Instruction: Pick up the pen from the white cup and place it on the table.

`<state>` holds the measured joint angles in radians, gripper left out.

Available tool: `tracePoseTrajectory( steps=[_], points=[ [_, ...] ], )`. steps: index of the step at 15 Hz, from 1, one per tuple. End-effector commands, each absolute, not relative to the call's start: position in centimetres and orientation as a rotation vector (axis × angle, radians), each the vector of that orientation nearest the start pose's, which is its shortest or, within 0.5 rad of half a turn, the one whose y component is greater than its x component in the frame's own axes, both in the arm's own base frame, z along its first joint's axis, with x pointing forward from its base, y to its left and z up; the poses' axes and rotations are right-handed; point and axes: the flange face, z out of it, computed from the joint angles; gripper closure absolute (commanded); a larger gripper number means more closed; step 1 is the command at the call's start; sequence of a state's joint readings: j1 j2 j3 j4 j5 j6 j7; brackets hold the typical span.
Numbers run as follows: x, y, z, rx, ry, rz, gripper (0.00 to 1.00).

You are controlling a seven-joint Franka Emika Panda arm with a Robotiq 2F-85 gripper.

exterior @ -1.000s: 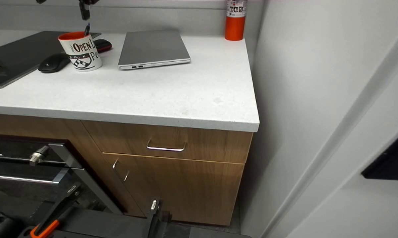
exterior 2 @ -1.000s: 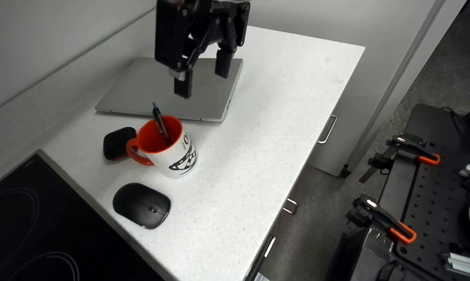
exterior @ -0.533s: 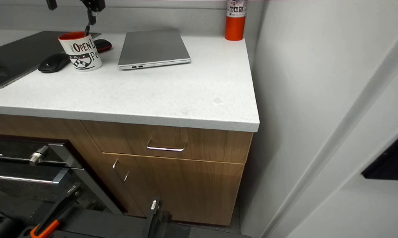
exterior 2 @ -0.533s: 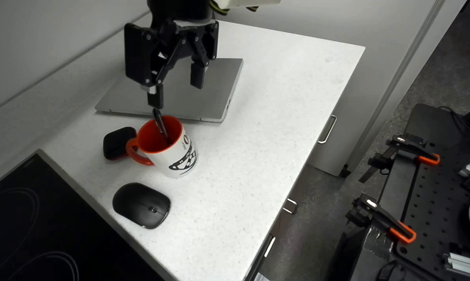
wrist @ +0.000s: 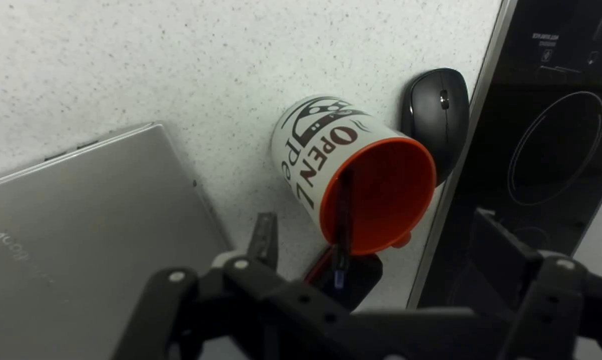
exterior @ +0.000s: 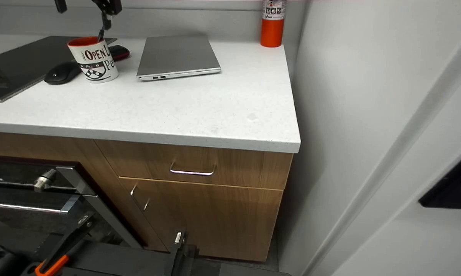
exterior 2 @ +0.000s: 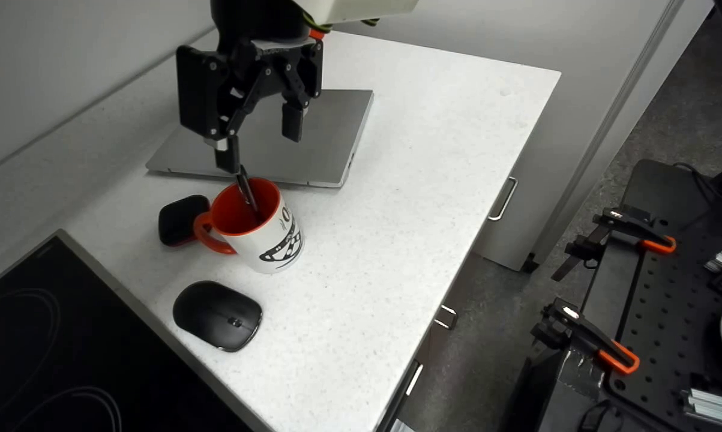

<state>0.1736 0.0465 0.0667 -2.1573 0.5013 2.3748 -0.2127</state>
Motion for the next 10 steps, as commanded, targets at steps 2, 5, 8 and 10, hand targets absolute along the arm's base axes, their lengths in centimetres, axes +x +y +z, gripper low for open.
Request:
tracePoseTrajectory(
  steps=[2,5,8,10],
  points=[
    [55.4,14.0,39.1,-2.737,-0.151,-0.236,0.0],
    [56.4,13.7,38.5,-2.737,-0.117,-0.242,0.0],
    [57.3,13.4,38.0,-2.718,-0.09,-0.23,0.0],
    [57.9,13.5,37.8,-2.698,-0.066,-0.238,0.0]
  ],
)
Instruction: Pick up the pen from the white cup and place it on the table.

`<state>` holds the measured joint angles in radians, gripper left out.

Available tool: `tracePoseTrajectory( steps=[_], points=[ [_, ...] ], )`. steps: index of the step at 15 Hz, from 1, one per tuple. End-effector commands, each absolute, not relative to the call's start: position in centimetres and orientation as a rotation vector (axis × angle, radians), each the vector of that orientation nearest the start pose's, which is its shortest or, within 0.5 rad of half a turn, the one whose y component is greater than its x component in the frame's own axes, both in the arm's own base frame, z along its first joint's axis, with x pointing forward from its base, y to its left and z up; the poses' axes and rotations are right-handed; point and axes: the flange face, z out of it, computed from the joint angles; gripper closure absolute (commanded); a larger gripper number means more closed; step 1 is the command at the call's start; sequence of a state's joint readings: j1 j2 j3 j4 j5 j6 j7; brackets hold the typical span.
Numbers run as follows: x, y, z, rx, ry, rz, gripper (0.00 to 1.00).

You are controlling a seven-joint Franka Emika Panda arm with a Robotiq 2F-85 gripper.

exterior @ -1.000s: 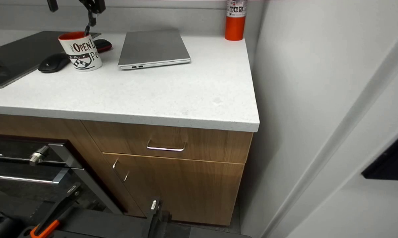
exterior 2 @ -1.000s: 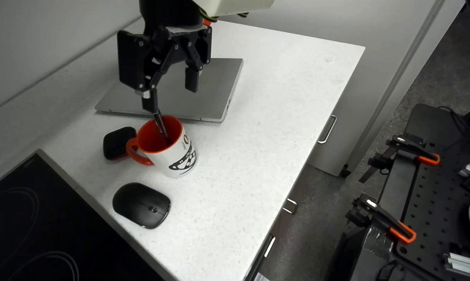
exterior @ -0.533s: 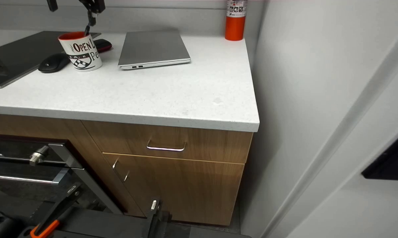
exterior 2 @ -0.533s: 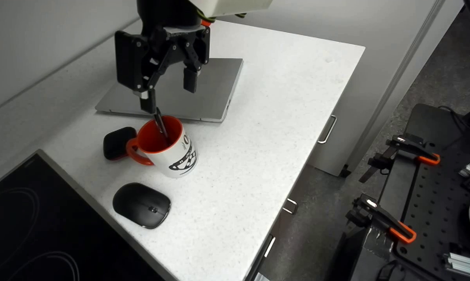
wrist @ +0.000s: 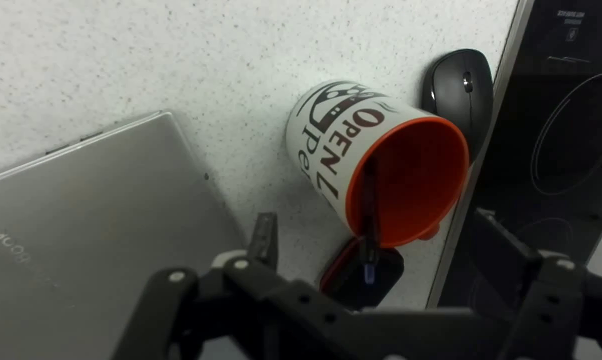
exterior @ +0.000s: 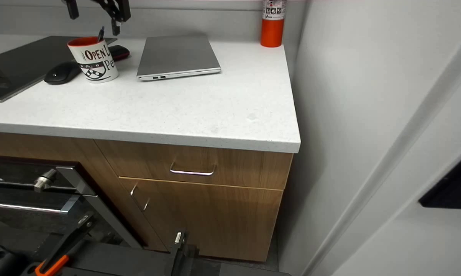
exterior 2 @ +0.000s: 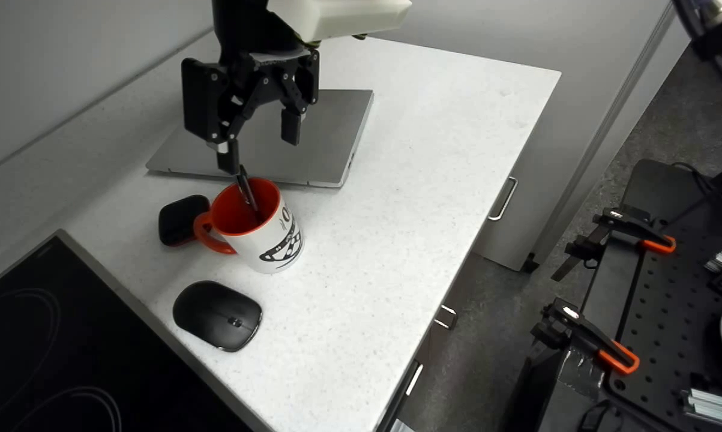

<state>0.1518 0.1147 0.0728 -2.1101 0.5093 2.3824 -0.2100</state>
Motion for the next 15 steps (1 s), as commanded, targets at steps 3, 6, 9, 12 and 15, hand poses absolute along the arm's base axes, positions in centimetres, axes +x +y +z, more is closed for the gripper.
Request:
tracePoseTrajectory(
  steps=[3,6,9,12,15],
  points=[
    [58.7,14.0,37.4,-2.669,-0.047,-0.232,0.0],
    [59.3,14.5,36.9,-2.663,-0.042,-0.225,0.0],
    [59.8,14.7,36.2,-2.663,-0.044,-0.211,0.0],
    [60.1,14.4,36.2,-2.654,-0.038,-0.222,0.28],
    [60.3,13.7,36.5,-2.639,-0.013,-0.229,0.5]
  ],
)
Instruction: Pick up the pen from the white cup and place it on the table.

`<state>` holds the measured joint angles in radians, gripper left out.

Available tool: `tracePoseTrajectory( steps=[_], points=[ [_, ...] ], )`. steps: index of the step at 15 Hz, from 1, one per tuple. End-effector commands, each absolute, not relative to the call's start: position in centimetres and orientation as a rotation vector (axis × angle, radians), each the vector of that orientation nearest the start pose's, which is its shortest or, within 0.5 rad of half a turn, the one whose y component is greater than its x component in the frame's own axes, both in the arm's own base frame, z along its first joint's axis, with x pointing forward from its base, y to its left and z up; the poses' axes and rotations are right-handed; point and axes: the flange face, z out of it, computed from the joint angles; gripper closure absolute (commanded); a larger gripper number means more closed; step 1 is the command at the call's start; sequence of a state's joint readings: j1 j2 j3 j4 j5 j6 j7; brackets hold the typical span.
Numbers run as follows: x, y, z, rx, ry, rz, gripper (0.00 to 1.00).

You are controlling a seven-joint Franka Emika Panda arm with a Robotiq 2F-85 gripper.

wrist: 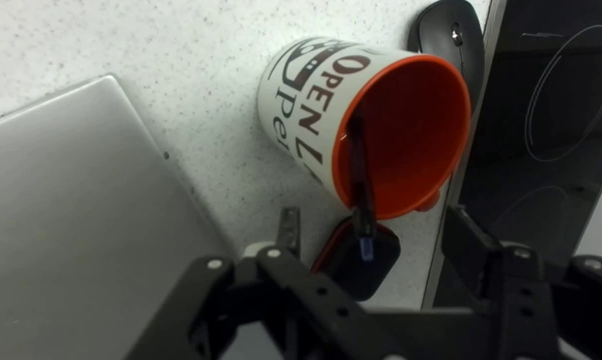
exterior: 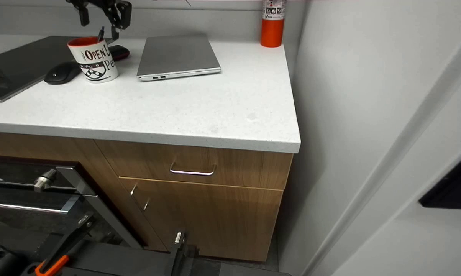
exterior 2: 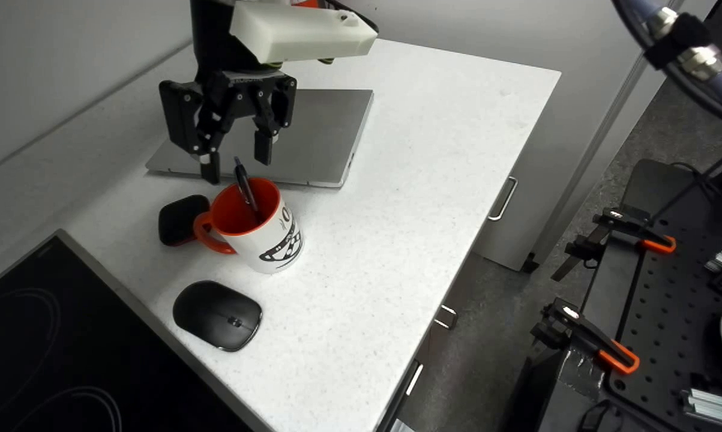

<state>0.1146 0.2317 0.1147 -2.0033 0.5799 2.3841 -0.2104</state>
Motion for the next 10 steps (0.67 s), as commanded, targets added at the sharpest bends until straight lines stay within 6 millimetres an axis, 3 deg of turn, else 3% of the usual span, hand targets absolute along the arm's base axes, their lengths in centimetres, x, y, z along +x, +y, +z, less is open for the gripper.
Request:
tracePoseTrajectory(
  steps=[1,6,10],
  points=[
    [60.35,13.51,36.6,-2.633,-0.007,-0.232,0.58],
    [60.61,13.12,36.5,-2.603,0.032,-0.222,1.0],
    [60.46,12.95,36.62,-2.59,0.052,-0.217,1.0]
  ],
)
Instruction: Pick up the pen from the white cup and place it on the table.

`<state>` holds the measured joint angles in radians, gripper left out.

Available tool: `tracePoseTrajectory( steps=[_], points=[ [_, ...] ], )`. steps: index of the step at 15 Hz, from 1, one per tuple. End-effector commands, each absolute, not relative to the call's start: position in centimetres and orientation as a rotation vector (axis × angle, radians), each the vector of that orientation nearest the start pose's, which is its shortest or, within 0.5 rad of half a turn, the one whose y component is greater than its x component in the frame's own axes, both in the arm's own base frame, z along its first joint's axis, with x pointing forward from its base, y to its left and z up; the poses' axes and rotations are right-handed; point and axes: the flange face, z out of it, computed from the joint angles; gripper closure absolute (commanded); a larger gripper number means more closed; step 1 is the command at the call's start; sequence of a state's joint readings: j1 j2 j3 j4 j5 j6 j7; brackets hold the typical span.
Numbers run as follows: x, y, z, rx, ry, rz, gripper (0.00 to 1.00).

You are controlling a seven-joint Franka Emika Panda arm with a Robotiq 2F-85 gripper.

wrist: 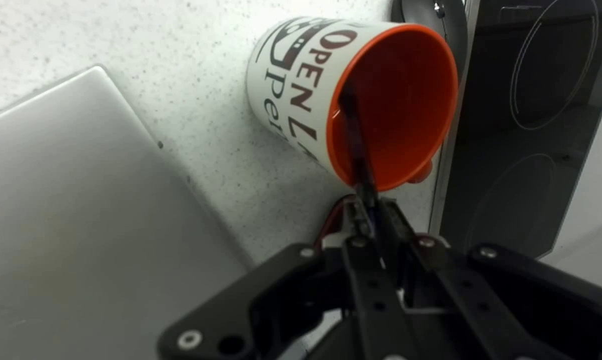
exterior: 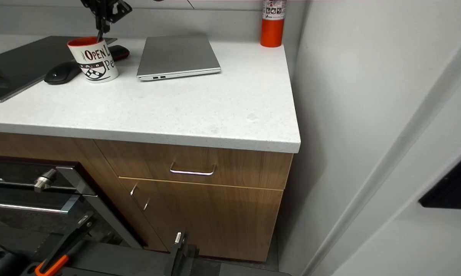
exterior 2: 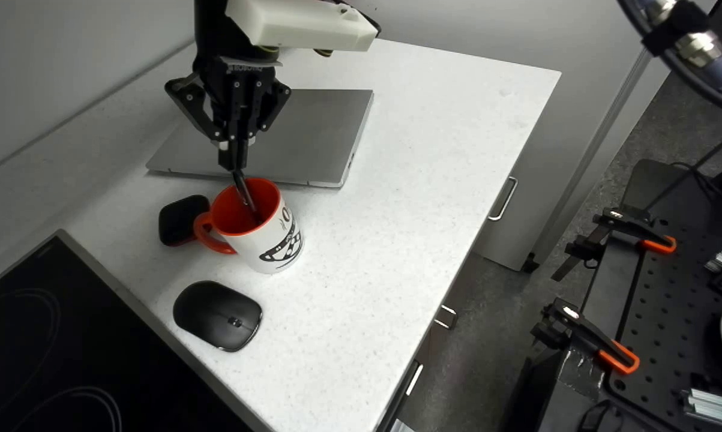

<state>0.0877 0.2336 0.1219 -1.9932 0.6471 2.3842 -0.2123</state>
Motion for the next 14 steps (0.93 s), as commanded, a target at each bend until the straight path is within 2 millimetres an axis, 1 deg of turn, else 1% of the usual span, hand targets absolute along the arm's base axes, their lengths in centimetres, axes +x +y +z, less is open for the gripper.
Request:
tracePoseTrajectory(
  steps=[1,4,7,11,14],
  points=[
    [60.4,12.9,36.7,-2.589,0.057,-0.216,1.0],
    [60.3,13.0,36.8,-2.577,0.057,-0.216,1.0],
    [59.9,12.9,38.1,-2.567,0.044,-0.239,1.0],
    [58.6,12.4,41.1,-2.583,0.024,-0.296,1.0],
    [57.1,12.1,44.1,-2.581,-0.001,-0.335,1.0]
  ],
)
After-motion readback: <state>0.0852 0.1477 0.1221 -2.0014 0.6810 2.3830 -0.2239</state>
